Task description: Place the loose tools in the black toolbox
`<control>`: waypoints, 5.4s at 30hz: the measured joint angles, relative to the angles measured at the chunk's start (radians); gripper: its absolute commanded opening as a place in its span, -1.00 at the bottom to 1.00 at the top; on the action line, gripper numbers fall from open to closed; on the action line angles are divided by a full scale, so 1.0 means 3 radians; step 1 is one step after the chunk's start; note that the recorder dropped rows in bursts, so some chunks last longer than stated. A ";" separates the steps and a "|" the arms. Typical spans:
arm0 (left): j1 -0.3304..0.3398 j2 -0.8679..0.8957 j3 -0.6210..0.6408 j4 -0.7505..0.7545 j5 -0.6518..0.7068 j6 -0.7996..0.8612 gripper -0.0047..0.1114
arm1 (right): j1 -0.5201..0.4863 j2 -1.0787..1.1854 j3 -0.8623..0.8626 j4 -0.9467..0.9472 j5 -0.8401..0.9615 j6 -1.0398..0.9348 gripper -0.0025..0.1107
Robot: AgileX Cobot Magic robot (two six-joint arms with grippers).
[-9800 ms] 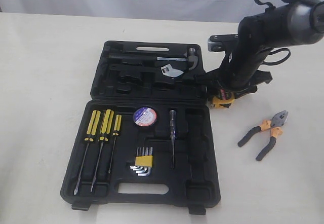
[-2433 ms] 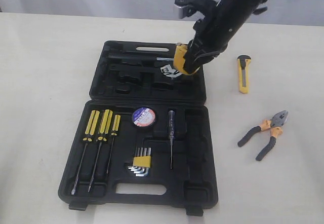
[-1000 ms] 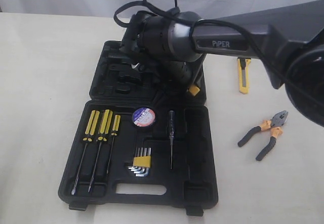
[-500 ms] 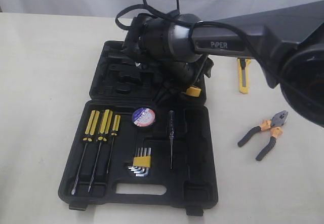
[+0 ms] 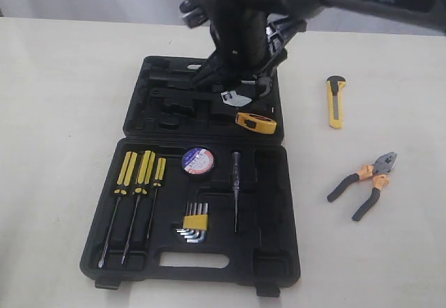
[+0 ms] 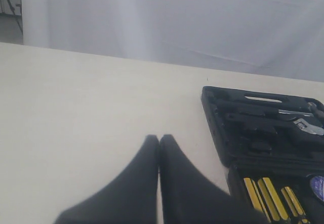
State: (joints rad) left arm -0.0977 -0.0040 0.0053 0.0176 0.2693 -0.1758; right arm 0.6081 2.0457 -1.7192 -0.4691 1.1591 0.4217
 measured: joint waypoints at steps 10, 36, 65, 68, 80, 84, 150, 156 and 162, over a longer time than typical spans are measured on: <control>0.0000 0.0000 0.0000 0.0000 0.0000 0.0000 -0.92 | -0.0562 -0.0122 0.0057 0.1025 0.0022 -0.0696 -0.96; 0.0000 0.0000 0.0000 0.0000 0.0000 0.0000 -0.92 | -0.0764 0.0369 0.0123 0.1902 -0.0375 -0.1482 -0.96; 0.0000 0.0000 0.0000 0.0000 0.0000 0.0000 -0.92 | -0.0839 0.0651 0.0062 0.2102 -0.0347 -0.1595 -0.96; 0.0000 0.0000 0.0000 0.0000 0.0000 0.0000 -0.92 | -0.0839 0.0637 0.0081 0.2134 -0.0459 -0.1617 -0.96; 0.0000 0.0000 0.0000 0.0000 0.0000 0.0000 -0.92 | -0.0877 0.0261 0.0154 0.2124 -0.0708 -0.1801 -0.96; 0.0000 0.0000 0.0000 0.0000 0.0000 0.0000 -0.92 | -0.0938 0.0156 0.0154 0.1728 -0.0547 -0.1697 -0.96; 0.0000 0.0000 0.0000 0.0000 0.0000 0.0000 -0.92 | -0.1024 -0.0238 0.0882 0.1996 -0.1652 -0.1840 -0.96; 0.0000 0.0000 0.0000 0.0000 0.0000 0.0000 -0.92 | -0.1227 -0.0589 0.0882 0.1996 -0.1316 -0.1713 -0.96; 0.0000 0.0000 0.0000 0.0000 0.0000 0.0000 -0.92 | -0.1568 -0.0812 0.0888 0.2002 -0.0968 -0.1536 -0.96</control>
State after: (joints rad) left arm -0.0977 -0.0040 0.0053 0.0176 0.2693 -0.1758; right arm 0.1376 1.8021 -1.4527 0.1314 0.8685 -0.0392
